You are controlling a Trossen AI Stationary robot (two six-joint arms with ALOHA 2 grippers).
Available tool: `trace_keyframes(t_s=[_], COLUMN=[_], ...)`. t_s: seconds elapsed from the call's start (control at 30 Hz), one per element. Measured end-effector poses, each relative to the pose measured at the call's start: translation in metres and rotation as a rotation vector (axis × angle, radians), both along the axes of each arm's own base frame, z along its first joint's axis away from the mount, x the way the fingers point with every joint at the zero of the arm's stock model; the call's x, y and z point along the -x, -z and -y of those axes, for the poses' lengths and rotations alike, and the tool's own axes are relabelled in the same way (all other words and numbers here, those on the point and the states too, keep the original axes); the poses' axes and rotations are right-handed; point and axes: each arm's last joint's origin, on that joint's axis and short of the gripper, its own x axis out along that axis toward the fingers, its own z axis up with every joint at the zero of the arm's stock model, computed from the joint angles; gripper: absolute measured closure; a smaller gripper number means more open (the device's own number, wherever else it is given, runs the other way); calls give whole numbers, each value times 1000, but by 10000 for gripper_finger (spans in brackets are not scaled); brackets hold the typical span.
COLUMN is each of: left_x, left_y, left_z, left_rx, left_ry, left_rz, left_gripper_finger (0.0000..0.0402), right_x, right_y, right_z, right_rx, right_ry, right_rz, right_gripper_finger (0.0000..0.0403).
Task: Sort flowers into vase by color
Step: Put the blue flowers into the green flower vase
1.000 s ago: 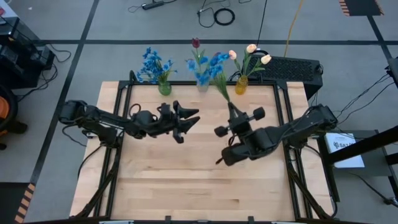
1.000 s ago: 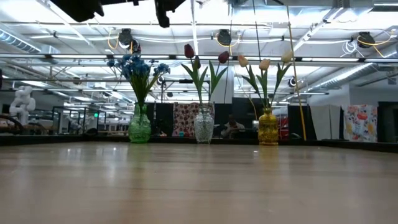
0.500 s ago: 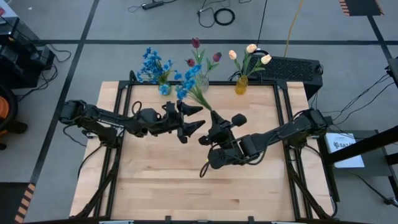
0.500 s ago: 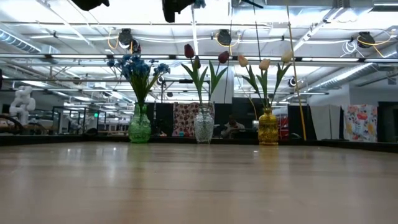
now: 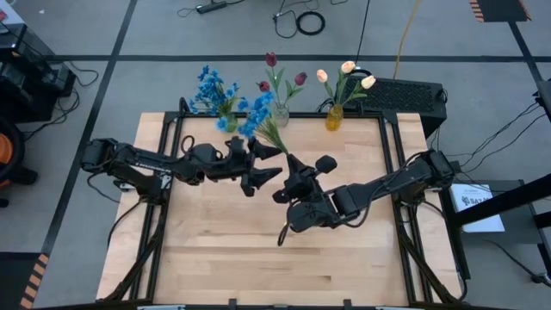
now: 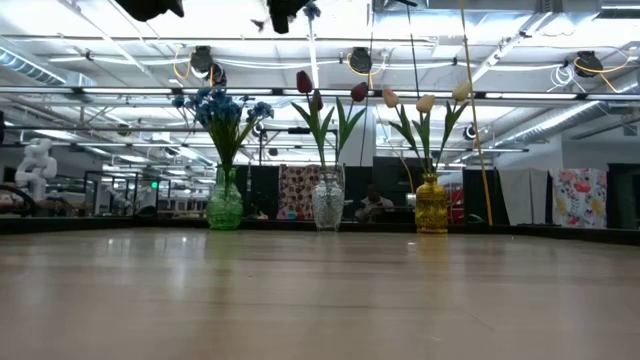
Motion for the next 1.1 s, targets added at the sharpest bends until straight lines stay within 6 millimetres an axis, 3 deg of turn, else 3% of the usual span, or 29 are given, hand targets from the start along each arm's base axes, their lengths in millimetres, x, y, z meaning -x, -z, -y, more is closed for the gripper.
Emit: trace_keyframes(t_s=[0.23,0.43,0.7,1.1], left_x=[-2,-1,1,2], left_y=[6,5,-4,-4], left_z=[9,7,7,10], left_rx=[18,16,2,-45], left_ry=[124,3,-4,3], left_rz=[-57,-45,52,51], left_gripper_finger=[92,107,107,113], right_x=[8,11,4,6], right_y=[-7,-12,-15,-16], right_z=[-12,-15,-18,-17], right_rx=[50,28,-66,-25], right_ry=[22,-3,-168,-94], right_rz=[-3,25,35,39], right_gripper_finger=[399,399,399,399])
